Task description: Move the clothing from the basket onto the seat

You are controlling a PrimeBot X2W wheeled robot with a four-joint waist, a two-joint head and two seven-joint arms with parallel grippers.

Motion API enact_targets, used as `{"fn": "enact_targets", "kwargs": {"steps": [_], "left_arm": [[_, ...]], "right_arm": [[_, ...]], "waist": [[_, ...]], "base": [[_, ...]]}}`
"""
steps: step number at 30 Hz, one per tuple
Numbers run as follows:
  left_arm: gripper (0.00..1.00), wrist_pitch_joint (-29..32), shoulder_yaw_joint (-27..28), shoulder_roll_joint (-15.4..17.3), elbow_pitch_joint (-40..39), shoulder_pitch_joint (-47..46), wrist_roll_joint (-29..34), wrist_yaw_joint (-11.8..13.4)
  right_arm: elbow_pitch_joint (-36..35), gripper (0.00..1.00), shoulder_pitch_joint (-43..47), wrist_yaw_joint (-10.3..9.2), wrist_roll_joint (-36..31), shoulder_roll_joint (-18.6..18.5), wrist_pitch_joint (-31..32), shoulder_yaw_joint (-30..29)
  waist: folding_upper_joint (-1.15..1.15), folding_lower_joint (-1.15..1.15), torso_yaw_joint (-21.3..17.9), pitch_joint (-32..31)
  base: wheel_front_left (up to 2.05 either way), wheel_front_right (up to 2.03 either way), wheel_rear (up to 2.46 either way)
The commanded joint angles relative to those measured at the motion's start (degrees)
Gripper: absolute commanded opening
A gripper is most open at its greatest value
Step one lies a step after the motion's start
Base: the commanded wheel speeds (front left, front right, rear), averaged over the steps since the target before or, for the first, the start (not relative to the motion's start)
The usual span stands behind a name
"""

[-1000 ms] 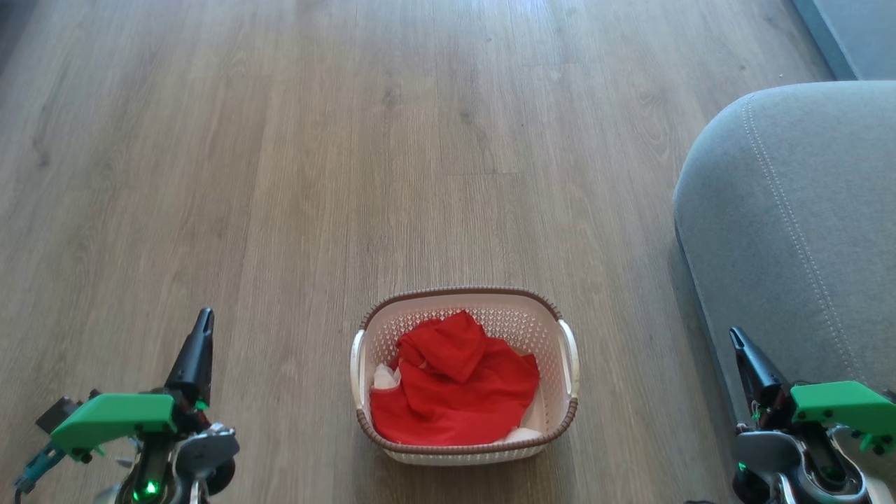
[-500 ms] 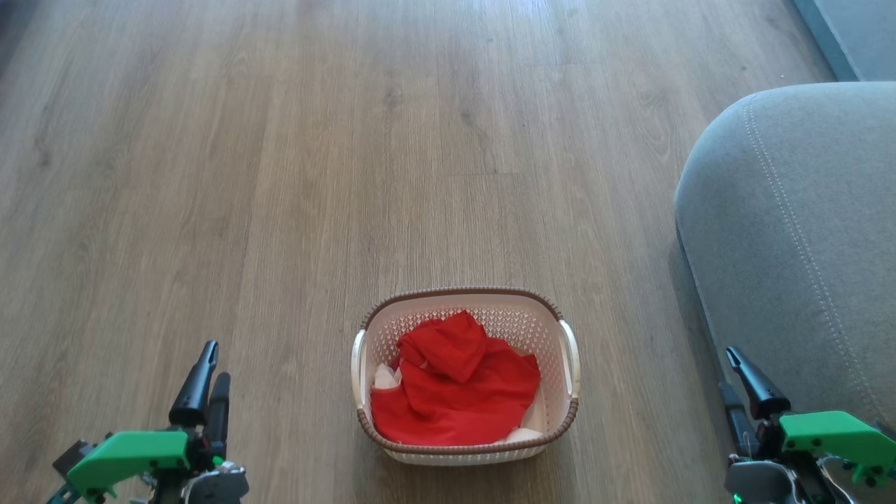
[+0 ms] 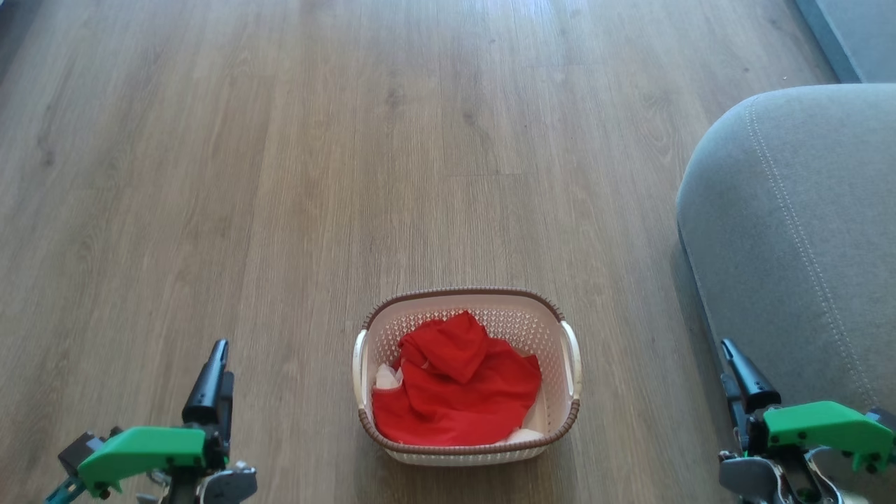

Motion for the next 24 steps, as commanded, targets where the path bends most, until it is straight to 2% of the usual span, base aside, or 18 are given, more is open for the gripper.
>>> {"fn": "enact_targets", "kwargs": {"steps": [1,11,24], "left_arm": [[1.00,-0.55,-0.12,0.90,-2.08,-2.58,0.99,-0.03],[1.00,-2.50,-0.83,1.30,-2.70,-2.58,9.21,0.18],[1.00,-5.21,-2.24,2.09,-3.97,-2.49,22.54,-0.06]], "right_arm": [[-2.38,1.00,-1.61,0.19,-1.08,-1.41,-0.57,0.53],[-4.38,1.00,-1.82,0.26,-10.91,-2.25,-2.51,2.12],[-5.93,1.00,-2.64,0.37,-25.01,-5.05,-5.19,6.66]], "waist": [[0.00,0.00,0.01,0.00],[0.00,0.00,0.13,0.04],[0.00,0.00,0.23,0.07]], "base": [[0.00,0.00,0.00],[0.00,0.00,0.00],[0.00,0.00,0.00]]}}
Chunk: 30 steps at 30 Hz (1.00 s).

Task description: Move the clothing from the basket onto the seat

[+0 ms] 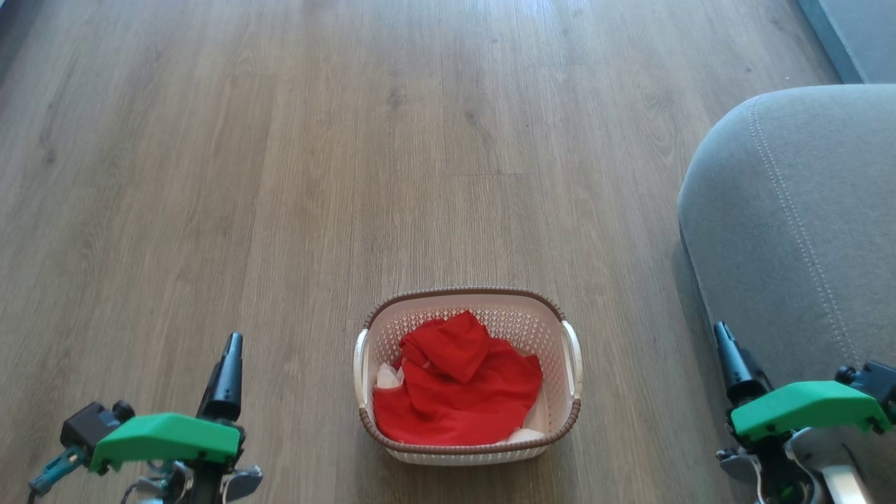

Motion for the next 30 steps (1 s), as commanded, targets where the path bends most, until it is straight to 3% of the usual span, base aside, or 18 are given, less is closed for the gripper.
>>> {"fn": "enact_targets", "kwargs": {"steps": [1,30], "left_arm": [[1.00,-0.89,0.26,1.20,-2.39,-2.50,2.52,-0.15],[1.00,-6.32,-2.89,3.16,-3.26,-2.58,19.83,-0.35]], "right_arm": [[-2.46,1.00,-2.67,0.36,-2.60,-1.66,-0.98,1.40],[-3.84,1.00,-6.17,0.57,-16.12,-10.68,-6.35,15.05]], "waist": [[0.00,0.00,0.02,0.02],[0.00,0.00,0.33,0.18]], "base": [[0.00,0.00,0.00],[0.00,0.00,0.00]]}}
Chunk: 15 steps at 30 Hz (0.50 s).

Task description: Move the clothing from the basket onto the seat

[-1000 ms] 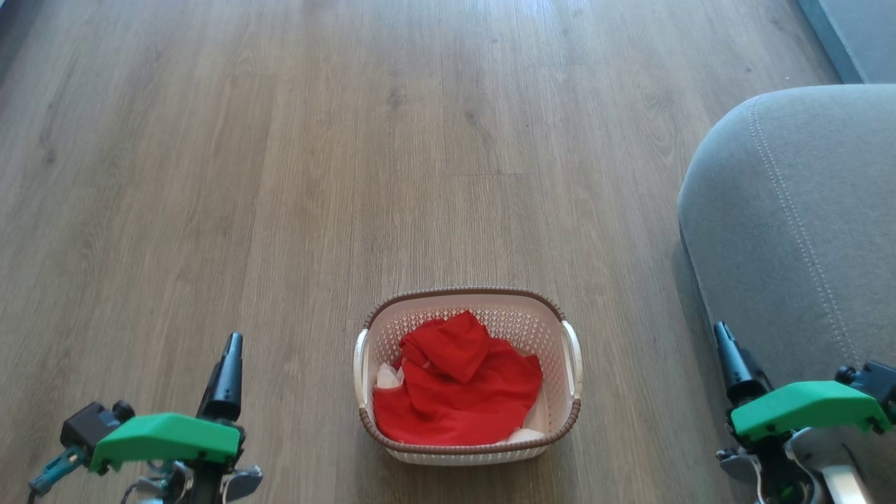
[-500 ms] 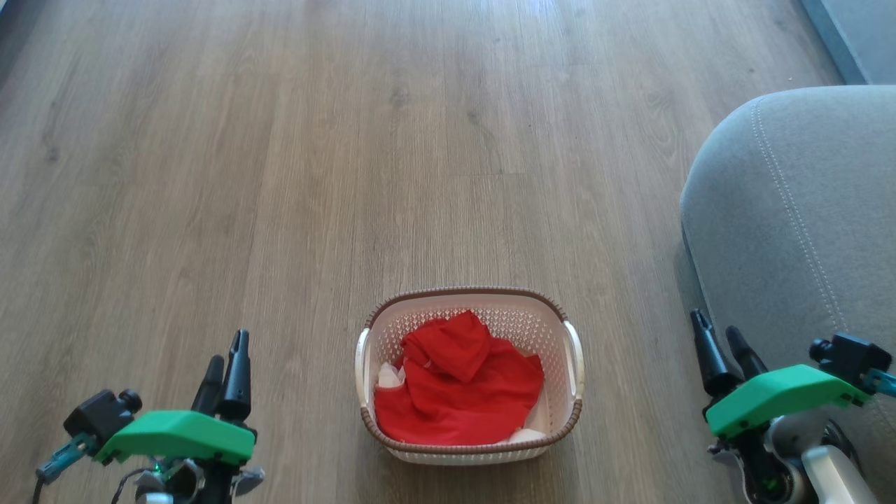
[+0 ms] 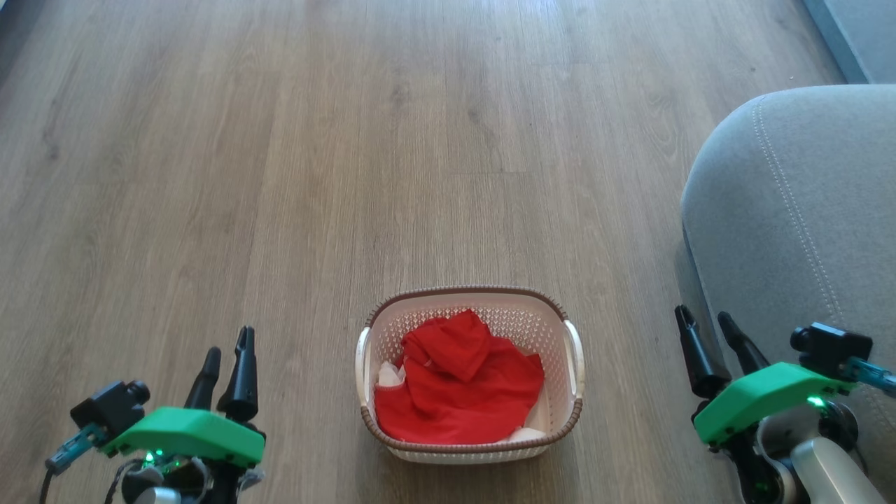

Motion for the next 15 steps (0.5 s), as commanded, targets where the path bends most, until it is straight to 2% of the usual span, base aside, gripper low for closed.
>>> {"fn": "enact_targets", "kwargs": {"steps": [1,15], "left_arm": [[1.00,-0.94,0.76,1.17,-2.12,-2.57,1.59,-0.24],[1.00,-3.66,-0.75,2.72,-1.92,-2.39,10.51,-0.29]], "right_arm": [[-2.31,1.00,-3.33,0.55,-1.54,-1.80,-0.85,1.20],[-3.32,1.00,-3.43,0.66,-8.60,-4.77,-3.54,4.38]], "waist": [[0.00,0.00,-0.01,0.03],[0.00,0.00,0.01,0.17]], "base": [[0.00,0.00,0.00],[0.00,0.00,0.00]]}}
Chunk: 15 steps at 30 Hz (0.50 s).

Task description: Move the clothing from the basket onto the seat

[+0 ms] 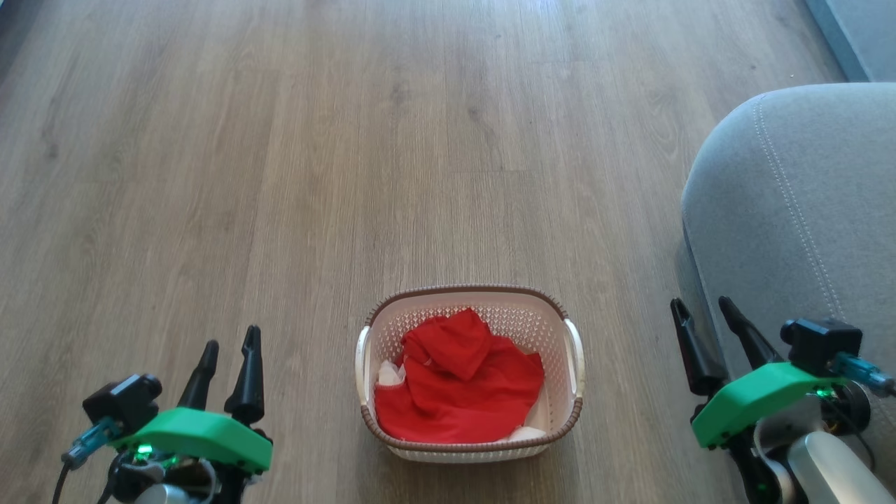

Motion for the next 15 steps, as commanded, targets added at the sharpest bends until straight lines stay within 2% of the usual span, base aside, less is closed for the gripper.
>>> {"fn": "enact_targets", "kwargs": {"steps": [1,15], "left_arm": [[1.00,-1.05,0.97,1.58,-1.75,-2.41,2.31,-0.27],[1.00,-3.57,0.20,2.69,-1.25,-2.28,10.16,-0.32]], "right_arm": [[-2.19,1.00,-2.48,0.61,-1.97,-1.83,-1.33,1.38],[-2.77,1.00,-2.07,0.71,-7.27,-3.75,-3.82,3.58]], "waist": [[0.00,0.00,0.05,0.00],[0.00,0.00,0.11,0.05]], "base": [[0.00,0.00,0.00],[0.00,0.00,0.00]]}}
